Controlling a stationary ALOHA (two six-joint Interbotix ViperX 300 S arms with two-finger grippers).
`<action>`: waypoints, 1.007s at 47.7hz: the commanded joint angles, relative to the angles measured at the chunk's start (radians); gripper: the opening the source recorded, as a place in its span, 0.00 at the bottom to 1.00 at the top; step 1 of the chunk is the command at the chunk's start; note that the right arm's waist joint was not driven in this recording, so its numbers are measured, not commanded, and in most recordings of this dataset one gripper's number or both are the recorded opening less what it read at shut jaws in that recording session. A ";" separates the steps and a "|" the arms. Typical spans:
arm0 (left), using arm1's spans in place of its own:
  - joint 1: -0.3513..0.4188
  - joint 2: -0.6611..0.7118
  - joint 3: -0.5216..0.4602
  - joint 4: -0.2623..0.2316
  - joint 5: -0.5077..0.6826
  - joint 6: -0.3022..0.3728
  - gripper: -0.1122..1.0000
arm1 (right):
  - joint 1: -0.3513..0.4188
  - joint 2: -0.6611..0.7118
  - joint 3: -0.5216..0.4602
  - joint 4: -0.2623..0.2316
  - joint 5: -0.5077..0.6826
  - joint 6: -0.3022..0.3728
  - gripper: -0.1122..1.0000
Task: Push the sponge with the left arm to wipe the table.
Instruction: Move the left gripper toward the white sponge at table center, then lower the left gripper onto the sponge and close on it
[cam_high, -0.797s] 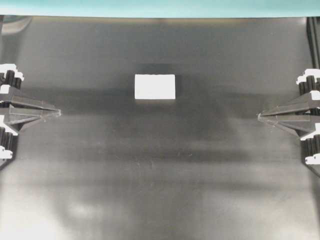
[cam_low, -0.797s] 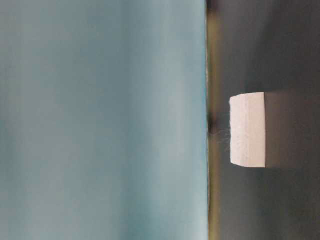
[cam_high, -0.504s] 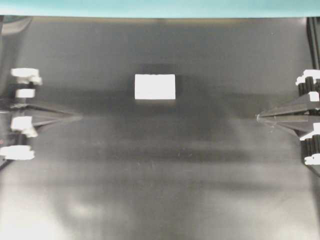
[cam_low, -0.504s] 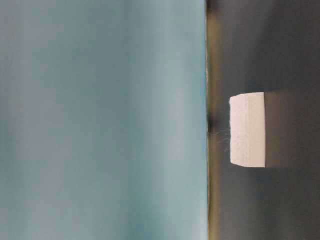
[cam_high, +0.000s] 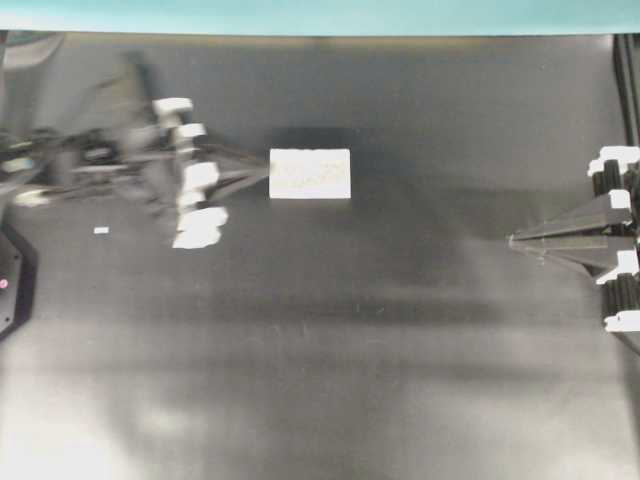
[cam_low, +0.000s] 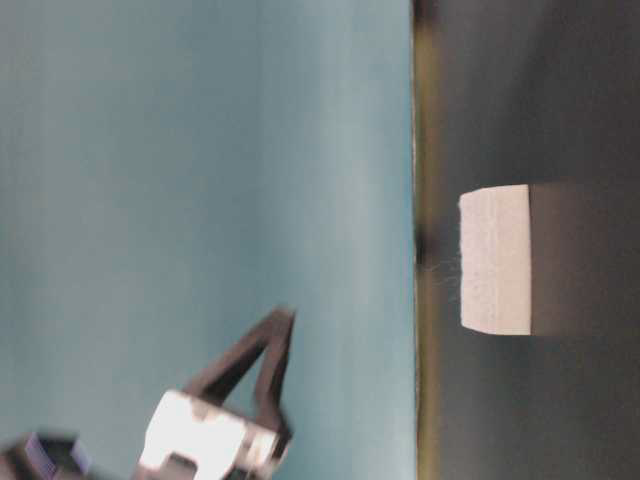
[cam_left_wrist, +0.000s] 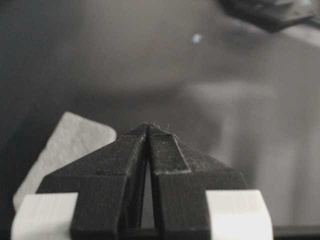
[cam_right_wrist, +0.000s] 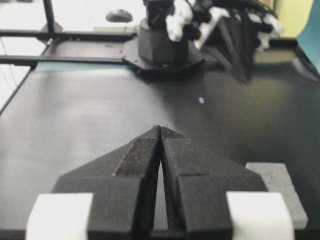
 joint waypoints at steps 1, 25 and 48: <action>0.015 0.081 -0.080 0.005 -0.003 -0.006 0.10 | 0.000 0.008 0.000 0.002 -0.003 0.008 0.09; 0.083 0.391 -0.344 0.005 0.166 -0.143 0.75 | 0.000 0.011 0.023 0.002 -0.006 0.008 0.09; 0.135 0.492 -0.377 0.006 0.224 -0.135 0.71 | 0.000 0.009 0.035 0.002 -0.006 0.008 0.09</action>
